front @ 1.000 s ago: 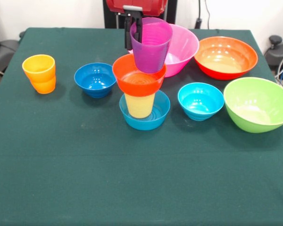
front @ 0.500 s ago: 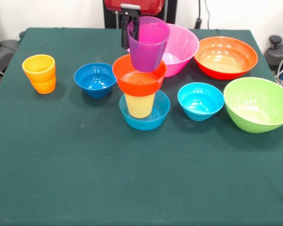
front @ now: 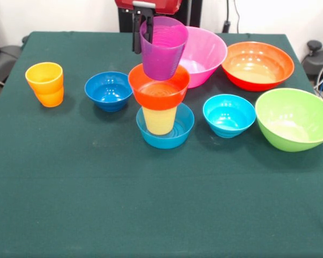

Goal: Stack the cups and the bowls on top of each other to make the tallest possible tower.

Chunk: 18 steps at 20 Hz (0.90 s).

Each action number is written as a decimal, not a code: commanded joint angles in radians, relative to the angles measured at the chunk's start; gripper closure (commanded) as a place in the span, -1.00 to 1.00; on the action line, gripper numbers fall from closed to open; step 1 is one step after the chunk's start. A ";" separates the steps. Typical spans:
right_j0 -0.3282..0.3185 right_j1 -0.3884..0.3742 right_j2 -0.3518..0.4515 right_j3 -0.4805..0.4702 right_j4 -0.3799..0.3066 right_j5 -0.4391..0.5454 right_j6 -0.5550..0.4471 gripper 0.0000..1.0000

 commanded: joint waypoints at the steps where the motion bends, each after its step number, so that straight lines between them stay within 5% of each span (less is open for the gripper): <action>1: -0.013 0.017 0.064 -0.023 -0.067 0.007 -0.104 1.00; 6: -0.019 0.023 0.074 -0.019 -0.056 0.013 -0.099 1.00; 9: 0.023 -0.011 0.031 -0.045 -0.112 0.025 -0.113 1.00; 18: -0.008 0.021 0.060 -0.042 -0.091 0.018 -0.099 1.00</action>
